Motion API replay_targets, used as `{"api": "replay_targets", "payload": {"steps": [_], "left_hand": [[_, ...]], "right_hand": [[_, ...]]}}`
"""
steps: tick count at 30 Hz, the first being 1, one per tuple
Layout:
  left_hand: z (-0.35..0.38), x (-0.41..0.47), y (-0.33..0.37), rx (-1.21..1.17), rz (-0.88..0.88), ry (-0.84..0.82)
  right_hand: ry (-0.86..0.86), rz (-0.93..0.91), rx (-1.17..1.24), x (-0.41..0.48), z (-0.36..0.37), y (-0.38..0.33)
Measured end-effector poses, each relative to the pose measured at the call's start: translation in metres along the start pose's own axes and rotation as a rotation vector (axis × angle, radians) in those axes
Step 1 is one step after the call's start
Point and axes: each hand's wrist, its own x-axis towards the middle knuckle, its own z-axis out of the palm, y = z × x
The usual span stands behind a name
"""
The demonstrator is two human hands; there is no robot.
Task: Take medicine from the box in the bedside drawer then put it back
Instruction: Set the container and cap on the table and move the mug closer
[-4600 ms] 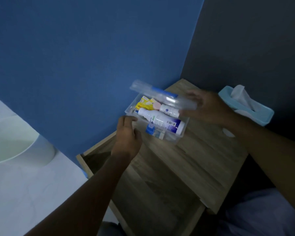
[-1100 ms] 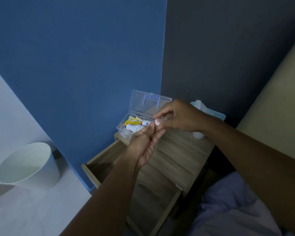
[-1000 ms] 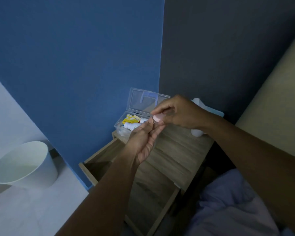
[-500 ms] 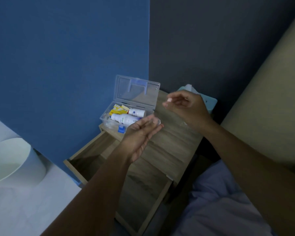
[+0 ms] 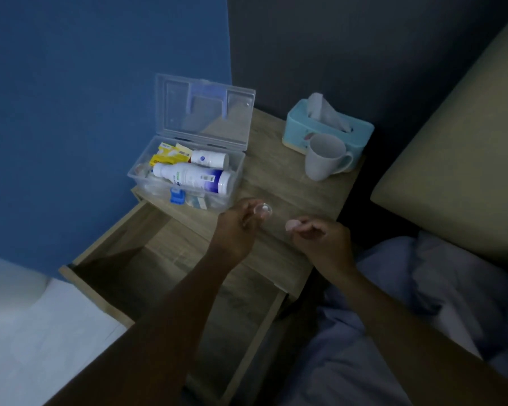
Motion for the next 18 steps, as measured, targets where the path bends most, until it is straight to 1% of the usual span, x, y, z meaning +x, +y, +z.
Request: {"api": "replay_targets", "payload": {"steps": [2, 4, 7, 9, 13, 18], "left_hand": [[0.003, 0.004, -0.004, 0.127, 0.026, -0.021], [0.007, 0.009, -0.008, 0.212, 0.009, -0.034], [0.015, 0.016, -0.015, 0.317, -0.033, -0.072], [0.020, 0.016, -0.020, 0.335, -0.035, -0.067], [0.032, 0.015, -0.025, 0.329, -0.002, -0.090], [0.037, 0.015, -0.029, 0.337, -0.010, -0.110]], "right_hand": [[0.008, -0.035, -0.071, -0.002, 0.000, 0.010], [0.004, -0.042, -0.105, -0.004, 0.002, 0.018], [-0.022, -0.021, -0.078, -0.006, 0.003, 0.027], [-0.049, 0.021, -0.063, -0.006, 0.001, 0.030], [-0.069, 0.043, -0.047, -0.007, 0.000, 0.037], [-0.042, 0.070, 0.030, -0.008, 0.002, 0.032]]}}
